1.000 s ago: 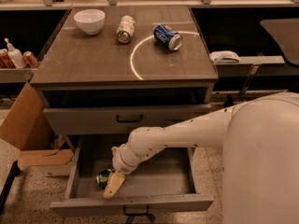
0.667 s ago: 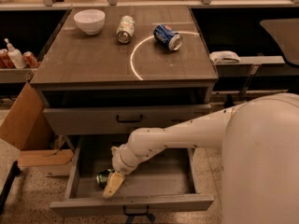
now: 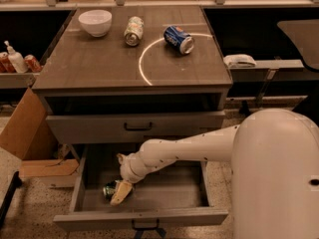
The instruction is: Pick green can from middle drawer and place on counter
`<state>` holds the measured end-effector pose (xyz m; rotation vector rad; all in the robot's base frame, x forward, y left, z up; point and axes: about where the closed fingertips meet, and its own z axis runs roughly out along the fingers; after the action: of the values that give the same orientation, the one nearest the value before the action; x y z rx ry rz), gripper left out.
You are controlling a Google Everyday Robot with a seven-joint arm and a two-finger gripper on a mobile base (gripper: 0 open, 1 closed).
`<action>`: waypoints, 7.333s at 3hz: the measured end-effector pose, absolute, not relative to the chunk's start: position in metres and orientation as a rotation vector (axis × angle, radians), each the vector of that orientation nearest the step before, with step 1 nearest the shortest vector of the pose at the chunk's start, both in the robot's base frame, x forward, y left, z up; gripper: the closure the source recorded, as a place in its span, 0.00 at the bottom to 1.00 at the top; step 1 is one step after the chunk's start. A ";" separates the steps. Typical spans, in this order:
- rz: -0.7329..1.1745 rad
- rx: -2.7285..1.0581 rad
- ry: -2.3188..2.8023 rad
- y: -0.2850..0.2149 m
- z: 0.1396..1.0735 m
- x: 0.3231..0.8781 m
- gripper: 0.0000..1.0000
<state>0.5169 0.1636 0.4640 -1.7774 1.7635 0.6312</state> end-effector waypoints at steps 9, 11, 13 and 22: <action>0.540 -1.915 1.743 0.181 0.371 0.542 0.00; 0.507 -1.970 1.809 0.179 0.371 0.533 0.43; 0.506 -1.962 1.791 0.176 0.394 0.522 0.89; 0.339 -1.871 1.227 0.066 0.655 0.490 1.00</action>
Offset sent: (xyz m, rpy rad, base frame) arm 0.0196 0.0352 -0.0460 0.0109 -0.0718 0.0569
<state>0.4901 0.0661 0.6552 -1.8710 1.2266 0.3389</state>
